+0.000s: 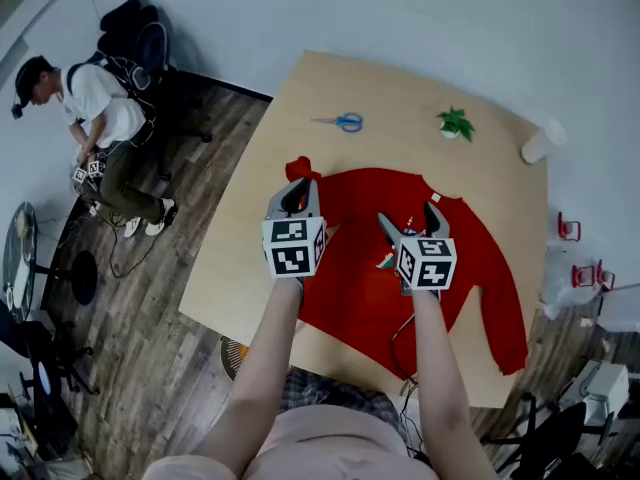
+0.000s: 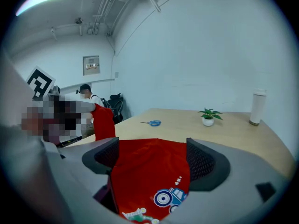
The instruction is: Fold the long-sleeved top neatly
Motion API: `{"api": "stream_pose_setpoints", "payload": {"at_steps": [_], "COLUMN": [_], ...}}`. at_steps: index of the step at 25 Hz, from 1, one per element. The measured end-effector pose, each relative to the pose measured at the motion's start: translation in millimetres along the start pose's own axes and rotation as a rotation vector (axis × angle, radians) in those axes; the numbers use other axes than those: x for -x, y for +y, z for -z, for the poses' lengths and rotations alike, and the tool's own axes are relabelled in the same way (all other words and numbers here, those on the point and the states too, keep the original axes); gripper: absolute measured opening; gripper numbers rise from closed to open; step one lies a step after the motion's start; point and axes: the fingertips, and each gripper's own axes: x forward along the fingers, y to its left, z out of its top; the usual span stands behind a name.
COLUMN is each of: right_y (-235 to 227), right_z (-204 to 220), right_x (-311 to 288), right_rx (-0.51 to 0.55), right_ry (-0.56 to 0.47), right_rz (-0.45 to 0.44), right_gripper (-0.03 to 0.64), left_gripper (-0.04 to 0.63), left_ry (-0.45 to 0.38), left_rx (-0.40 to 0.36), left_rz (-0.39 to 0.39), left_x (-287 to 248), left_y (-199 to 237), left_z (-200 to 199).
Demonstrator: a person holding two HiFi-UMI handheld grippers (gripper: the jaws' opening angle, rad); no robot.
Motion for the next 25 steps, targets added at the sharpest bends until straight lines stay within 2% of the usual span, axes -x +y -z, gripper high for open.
{"api": "stream_pose_setpoints", "payload": {"at_steps": [4,12,25], "right_y": [-31.2,-93.7,-168.7], "right_z": [7.1,34.8,85.8], "right_x": [27.1,89.2,176.6], "right_rx": [-0.008,-0.101,-0.22], "right_ry": [-0.006,-0.012,-0.004], "right_rz": [0.086,0.243,0.422], "right_gripper": [0.434,0.433,0.431], "left_gripper": [0.017,0.017,0.017], "left_ry": [-0.006,-0.039,-0.016], "left_rx": [-0.07,-0.199,-0.347], "left_rz": [0.109,0.331,0.602], "left_x": [-11.6,-26.6,-32.1], "left_y": [-51.2,-165.4,-323.5], "left_z": [-4.6,-10.1,30.7]}}
